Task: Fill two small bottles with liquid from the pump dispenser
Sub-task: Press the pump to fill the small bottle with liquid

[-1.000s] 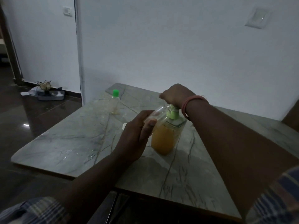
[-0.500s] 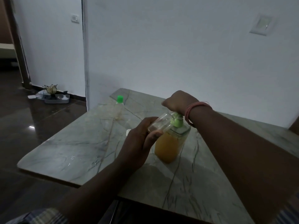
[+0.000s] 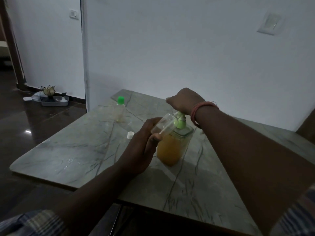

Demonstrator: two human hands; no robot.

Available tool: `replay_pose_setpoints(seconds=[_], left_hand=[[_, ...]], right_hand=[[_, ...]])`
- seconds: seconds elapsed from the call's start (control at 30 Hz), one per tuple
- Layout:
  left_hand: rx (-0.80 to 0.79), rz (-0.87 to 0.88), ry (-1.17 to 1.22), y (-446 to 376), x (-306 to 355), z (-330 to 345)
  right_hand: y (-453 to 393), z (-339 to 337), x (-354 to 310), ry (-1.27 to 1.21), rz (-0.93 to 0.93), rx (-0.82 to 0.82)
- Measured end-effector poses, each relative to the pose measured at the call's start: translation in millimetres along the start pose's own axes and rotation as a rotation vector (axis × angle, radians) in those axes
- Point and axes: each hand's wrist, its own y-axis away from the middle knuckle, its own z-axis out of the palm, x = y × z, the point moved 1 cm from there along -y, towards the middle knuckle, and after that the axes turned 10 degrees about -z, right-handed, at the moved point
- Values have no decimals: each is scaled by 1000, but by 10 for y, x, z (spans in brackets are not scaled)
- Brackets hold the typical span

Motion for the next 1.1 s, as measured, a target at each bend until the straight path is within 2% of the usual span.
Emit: replay_pose_setpoints(seconds=[0.13, 0.3, 0.5, 0.7, 0.8, 0.87, 1.1], left_hand=[[0, -58, 154, -11, -44, -13], [-1, -40, 220, -16, -18, -12], [26, -32, 171, -21, -38, -15], [22, -33, 124, -1, -6, 11], [32, -21, 106, -4, -15, 25], [40, -18, 112, -13, -54, 29], [36, -43, 128, -11, -47, 31]], right_hand=[[18, 60, 9, -21, 34, -8], [-17, 19, -9, -23, 22, -62], [-50, 80, 41, -63, 8, -38], [-14, 24, 11, -27, -24, -128], [14, -2, 21, -38, -34, -50], [28, 36, 41, -61, -32, -72], [11, 12, -72, 144, -63, -169]])
